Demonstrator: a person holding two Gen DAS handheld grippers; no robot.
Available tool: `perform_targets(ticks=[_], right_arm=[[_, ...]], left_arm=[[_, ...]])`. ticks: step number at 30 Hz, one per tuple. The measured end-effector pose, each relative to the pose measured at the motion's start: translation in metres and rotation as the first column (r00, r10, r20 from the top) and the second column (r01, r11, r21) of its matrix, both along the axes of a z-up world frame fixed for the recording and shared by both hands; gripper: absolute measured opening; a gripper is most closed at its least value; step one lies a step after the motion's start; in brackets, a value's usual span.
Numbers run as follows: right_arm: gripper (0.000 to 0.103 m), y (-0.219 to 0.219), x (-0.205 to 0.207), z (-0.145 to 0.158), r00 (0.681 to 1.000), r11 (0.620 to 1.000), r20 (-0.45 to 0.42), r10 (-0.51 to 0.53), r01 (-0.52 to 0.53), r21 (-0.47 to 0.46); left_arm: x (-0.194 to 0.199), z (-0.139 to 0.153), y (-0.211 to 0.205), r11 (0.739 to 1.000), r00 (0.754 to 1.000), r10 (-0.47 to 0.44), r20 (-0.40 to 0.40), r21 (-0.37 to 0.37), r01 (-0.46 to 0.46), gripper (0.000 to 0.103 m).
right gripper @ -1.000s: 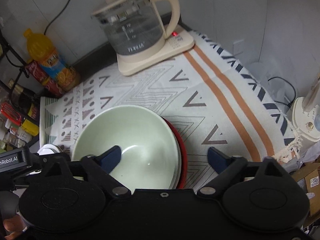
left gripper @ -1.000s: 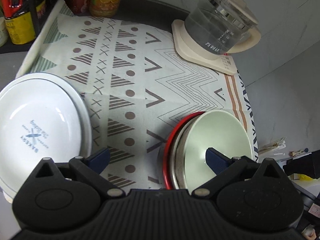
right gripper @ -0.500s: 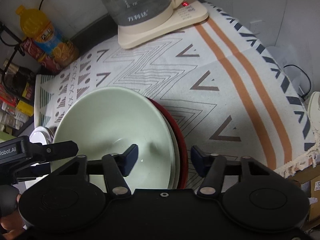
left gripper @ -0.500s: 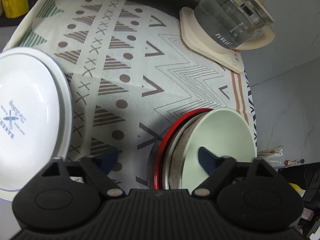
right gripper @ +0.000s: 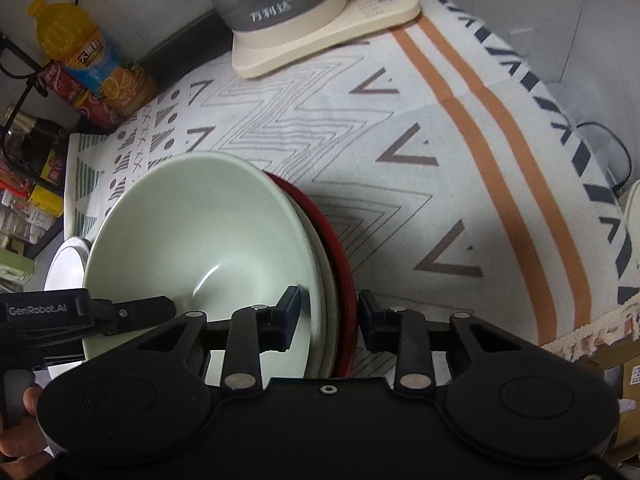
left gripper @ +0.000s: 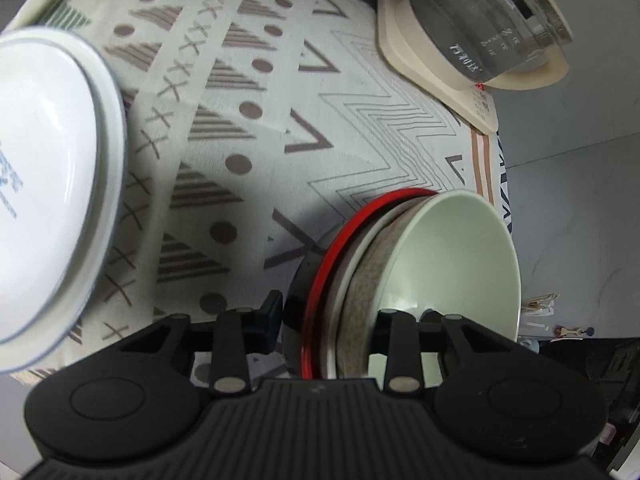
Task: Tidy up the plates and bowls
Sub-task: 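Lift the bowl stack with both grippers over the plate stack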
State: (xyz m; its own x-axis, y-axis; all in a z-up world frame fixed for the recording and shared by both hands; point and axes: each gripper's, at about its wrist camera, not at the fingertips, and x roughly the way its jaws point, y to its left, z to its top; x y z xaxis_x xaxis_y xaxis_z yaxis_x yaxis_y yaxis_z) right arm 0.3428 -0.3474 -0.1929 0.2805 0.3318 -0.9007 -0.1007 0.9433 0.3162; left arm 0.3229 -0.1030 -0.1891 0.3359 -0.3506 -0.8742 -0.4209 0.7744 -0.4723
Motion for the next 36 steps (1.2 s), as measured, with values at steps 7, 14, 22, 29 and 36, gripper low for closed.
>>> perform_targets(ticks=[7,14,22,29,36], right_arm=[[0.031,0.002,-0.001,0.002,1.000,1.000,0.000,0.004,-0.004,0.004],[0.030,0.007,-0.002,0.016,0.999,0.999,0.035,-0.010,0.009,0.035],[0.030,0.031,0.000,0.031,0.997,0.997,0.076,0.012,-0.017,0.069],[0.030,0.055,0.006,0.045,0.991,0.993,0.118,0.058,-0.070,0.100],[0.030,0.084,0.008,0.059,0.983,0.984,0.150,0.105,-0.125,0.130]], left_arm=[[0.000,0.008,-0.004,0.997,0.996,-0.066,0.055,0.053,0.063,0.034],[-0.006,0.017,0.013,0.999,0.998,-0.025,0.064,0.031,0.023,0.034],[-0.012,0.041,0.042,0.998,0.994,0.022,0.108,0.048,-0.027,0.034],[-0.021,0.062,0.069,0.994,0.986,0.084,0.148,0.057,-0.093,0.034],[-0.036,0.080,0.095,0.985,0.974,0.140,0.177,0.077,-0.155,0.034]])
